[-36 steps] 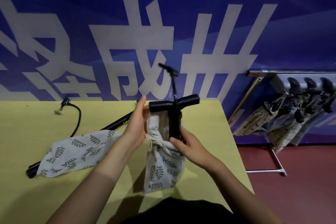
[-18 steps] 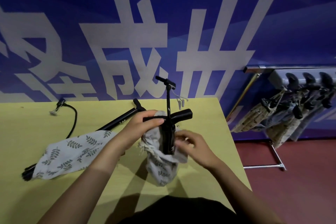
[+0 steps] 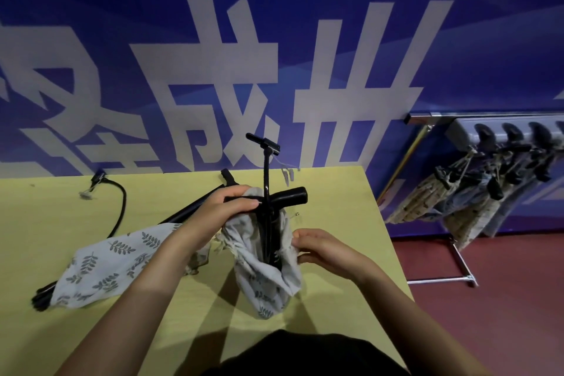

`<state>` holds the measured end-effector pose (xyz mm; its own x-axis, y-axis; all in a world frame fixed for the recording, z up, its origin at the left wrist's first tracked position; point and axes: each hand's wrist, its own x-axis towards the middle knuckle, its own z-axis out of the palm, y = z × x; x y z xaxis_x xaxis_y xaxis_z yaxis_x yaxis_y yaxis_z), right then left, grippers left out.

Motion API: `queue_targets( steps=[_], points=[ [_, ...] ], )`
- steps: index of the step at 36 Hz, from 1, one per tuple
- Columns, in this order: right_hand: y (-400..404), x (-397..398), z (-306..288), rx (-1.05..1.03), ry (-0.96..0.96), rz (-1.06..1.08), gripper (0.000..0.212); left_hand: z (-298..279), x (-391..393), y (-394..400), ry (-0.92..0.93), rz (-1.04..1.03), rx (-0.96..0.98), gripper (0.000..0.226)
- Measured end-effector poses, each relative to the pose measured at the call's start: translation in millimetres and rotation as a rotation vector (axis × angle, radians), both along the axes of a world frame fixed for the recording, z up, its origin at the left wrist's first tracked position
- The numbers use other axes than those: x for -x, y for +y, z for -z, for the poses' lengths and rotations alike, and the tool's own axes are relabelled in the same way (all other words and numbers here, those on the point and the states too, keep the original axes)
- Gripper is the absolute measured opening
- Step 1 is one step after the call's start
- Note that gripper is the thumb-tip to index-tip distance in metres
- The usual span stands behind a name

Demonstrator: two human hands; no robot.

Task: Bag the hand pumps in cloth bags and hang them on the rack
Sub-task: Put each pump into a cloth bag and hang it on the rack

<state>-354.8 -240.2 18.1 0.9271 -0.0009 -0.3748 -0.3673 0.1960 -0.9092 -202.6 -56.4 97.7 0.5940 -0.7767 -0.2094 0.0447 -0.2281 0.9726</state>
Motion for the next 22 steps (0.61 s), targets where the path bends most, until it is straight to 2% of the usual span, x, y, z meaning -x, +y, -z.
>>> queue_targets(
  steps=[2,6,9,12,14,15,19,21,22],
  points=[
    [0.5,1.8,-0.5,0.014,0.000,0.031,0.024,-3.4,2.2,-1.9,-0.009,0.002,0.028,0.044],
    [-3.1,9.2,-4.7,0.204,-0.019,0.014,0.016,-7.6,-0.2,-2.5,0.002,-0.035,0.066,0.030],
    [-5.9,13.7,-6.4,0.224,-0.028,0.023,0.016,-9.2,-2.1,-1.0,-0.024,-0.049,0.055,0.023],
    [-4.8,15.4,-11.4,0.353,-0.086,0.123,0.021,-10.6,-3.5,0.9,-0.066,-0.023,0.034,0.018],
    [-3.7,15.8,-19.0,0.326,-0.143,0.266,0.023,-10.1,-6.0,2.0,-0.091,-0.021,0.013,0.017],
    [-3.8,15.9,-24.5,0.255,-0.159,0.339,0.023,-9.4,-7.7,2.6,-0.103,-0.028,-0.006,0.020],
    [-3.4,15.3,-52.0,-0.084,-0.183,0.420,0.015,-5.6,-15.1,6.3,-0.123,-0.004,-0.064,0.065],
    [-2.0,14.5,-60.6,-0.117,-0.140,0.416,0.021,-5.0,-14.9,7.0,-0.129,0.029,-0.069,0.071],
    [-1.6,13.3,-62.0,-0.056,-0.121,0.418,0.022,-5.0,-14.3,7.9,-0.130,0.039,-0.068,0.071]
  ],
)
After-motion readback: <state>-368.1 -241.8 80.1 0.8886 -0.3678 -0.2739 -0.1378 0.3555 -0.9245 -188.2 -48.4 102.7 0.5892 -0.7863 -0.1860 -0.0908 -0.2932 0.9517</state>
